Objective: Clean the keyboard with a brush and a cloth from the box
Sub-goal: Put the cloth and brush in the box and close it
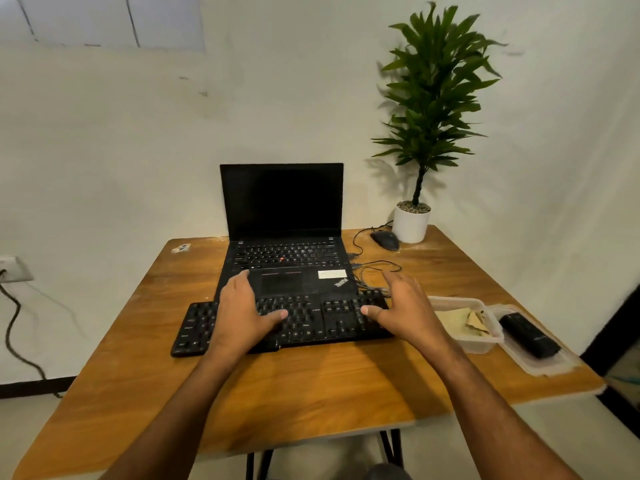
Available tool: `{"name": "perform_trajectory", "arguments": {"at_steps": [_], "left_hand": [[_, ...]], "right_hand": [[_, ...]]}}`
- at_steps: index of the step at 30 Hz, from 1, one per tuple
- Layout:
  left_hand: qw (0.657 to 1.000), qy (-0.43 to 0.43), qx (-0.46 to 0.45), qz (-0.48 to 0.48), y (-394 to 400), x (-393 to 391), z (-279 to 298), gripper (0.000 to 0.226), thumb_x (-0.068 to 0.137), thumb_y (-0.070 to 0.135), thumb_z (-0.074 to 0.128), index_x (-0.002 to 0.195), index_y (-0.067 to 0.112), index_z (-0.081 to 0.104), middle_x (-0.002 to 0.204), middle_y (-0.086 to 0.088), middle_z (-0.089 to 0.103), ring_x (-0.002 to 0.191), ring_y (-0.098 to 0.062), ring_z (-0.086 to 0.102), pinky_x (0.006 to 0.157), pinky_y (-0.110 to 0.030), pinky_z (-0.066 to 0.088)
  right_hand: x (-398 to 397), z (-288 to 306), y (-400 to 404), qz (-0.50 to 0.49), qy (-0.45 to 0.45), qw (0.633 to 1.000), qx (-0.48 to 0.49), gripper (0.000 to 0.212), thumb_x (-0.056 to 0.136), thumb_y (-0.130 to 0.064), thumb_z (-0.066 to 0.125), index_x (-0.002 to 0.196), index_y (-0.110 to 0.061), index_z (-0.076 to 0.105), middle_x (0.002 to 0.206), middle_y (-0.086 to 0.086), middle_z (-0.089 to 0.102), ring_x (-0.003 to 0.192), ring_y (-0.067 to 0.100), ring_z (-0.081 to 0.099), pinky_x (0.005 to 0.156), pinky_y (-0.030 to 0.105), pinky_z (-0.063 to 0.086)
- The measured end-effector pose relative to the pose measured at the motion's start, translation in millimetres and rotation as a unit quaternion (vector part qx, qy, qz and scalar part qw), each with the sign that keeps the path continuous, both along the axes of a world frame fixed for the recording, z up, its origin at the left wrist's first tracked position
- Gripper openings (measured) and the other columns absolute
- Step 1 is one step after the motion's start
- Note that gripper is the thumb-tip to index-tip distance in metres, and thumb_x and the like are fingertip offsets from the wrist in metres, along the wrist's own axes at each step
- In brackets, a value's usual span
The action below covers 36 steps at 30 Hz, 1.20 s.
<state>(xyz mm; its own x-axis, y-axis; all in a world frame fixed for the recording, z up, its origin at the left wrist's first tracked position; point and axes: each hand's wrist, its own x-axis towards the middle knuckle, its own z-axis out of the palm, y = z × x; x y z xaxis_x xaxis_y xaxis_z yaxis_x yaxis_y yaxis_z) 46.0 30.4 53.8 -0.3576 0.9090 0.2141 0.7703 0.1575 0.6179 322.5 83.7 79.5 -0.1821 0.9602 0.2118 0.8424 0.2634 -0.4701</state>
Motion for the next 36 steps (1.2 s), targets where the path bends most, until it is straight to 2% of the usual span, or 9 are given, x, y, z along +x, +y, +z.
{"name": "perform_trajectory", "arguments": {"at_steps": [6,11,18,20,22,24,30,33,36], "left_hand": [[0.996,0.004,0.024,-0.090,31,80,20,0.110,0.077,0.038,0.092,0.160,0.006,0.028,0.161,-0.011,0.038,0.151,-0.026,0.032,0.124,-0.038,0.029],[0.983,-0.002,0.039,-0.177,61,161,31,0.092,0.078,0.038,0.091,0.152,0.013,0.041,0.153,-0.006,0.047,0.145,-0.024,0.040,0.117,-0.033,0.035],[0.958,0.016,0.030,-0.286,100,284,27,0.086,0.086,0.038,0.084,0.156,0.012,0.040,0.155,-0.006,0.048,0.144,-0.023,0.043,0.116,-0.034,0.038],[0.946,0.029,0.017,-0.321,109,312,22,0.082,0.088,0.035,0.082,0.155,0.011,0.041,0.154,-0.007,0.049,0.144,-0.023,0.043,0.115,-0.033,0.037],[0.937,0.038,0.003,-0.348,119,337,16,0.076,0.089,0.031,0.082,0.153,0.009,0.045,0.152,-0.008,0.052,0.142,-0.023,0.046,0.114,-0.033,0.040],[0.928,0.046,-0.009,-0.369,126,358,13,0.072,0.090,0.027,0.081,0.152,0.009,0.047,0.150,-0.008,0.054,0.140,-0.023,0.049,0.113,-0.034,0.043],[0.899,0.099,-0.075,-0.419,146,405,2,0.067,0.089,0.016,0.081,0.149,0.013,0.051,0.147,-0.006,0.058,0.135,-0.021,0.054,0.109,-0.032,0.049],[0.882,0.141,-0.108,-0.437,154,416,-4,0.064,0.086,0.007,0.080,0.144,0.013,0.056,0.141,-0.006,0.061,0.131,-0.021,0.058,0.105,-0.031,0.051],[0.870,0.167,-0.125,-0.448,159,422,-10,0.064,0.084,0.003,0.081,0.142,0.014,0.057,0.138,-0.006,0.062,0.128,-0.022,0.059,0.104,-0.032,0.053]], "right_hand": [[66,15,-5,-0.068,0.013,0.997,0.019,0.079,0.084,-0.042,0.078,0.150,-0.017,0.042,0.149,0.006,0.049,0.140,0.026,0.039,0.109,0.038,0.038],[131,20,-12,-0.128,0.009,0.992,0.023,0.075,0.085,-0.043,0.077,0.147,-0.013,0.047,0.144,0.009,0.055,0.136,0.028,0.045,0.106,0.040,0.042],[212,5,-15,-0.221,0.007,0.975,0.028,0.048,0.083,-0.036,0.078,0.119,-0.006,0.067,0.119,0.012,0.069,0.114,0.030,0.060,0.090,0.040,0.050],[229,-5,-13,-0.237,0.007,0.972,0.013,0.044,0.081,-0.037,0.080,0.113,-0.009,0.070,0.111,0.009,0.071,0.106,0.028,0.064,0.080,0.036,0.051],[244,-19,-10,-0.244,0.006,0.970,-0.002,0.040,0.078,-0.040,0.082,0.107,-0.014,0.071,0.102,0.004,0.071,0.099,0.023,0.066,0.068,0.027,0.047],[252,-32,-7,-0.247,0.009,0.969,-0.016,0.044,0.075,-0.042,0.083,0.109,-0.016,0.072,0.100,0.001,0.071,0.095,0.018,0.066,0.063,0.019,0.042],[266,-55,0,-0.238,0.030,0.969,-0.057,0.052,0.074,-0.039,0.085,0.118,-0.017,0.069,0.099,-0.003,0.070,0.092,0.011,0.064,0.063,0.011,0.041],[270,-60,5,-0.237,0.028,0.969,-0.056,0.051,0.072,-0.037,0.086,0.116,-0.017,0.070,0.100,-0.004,0.069,0.092,0.009,0.063,0.067,0.012,0.044],[270,-62,8,-0.231,0.025,0.971,-0.060,0.048,0.069,-0.036,0.086,0.112,-0.019,0.072,0.094,-0.006,0.068,0.087,0.009,0.064,0.069,0.019,0.056]]}}
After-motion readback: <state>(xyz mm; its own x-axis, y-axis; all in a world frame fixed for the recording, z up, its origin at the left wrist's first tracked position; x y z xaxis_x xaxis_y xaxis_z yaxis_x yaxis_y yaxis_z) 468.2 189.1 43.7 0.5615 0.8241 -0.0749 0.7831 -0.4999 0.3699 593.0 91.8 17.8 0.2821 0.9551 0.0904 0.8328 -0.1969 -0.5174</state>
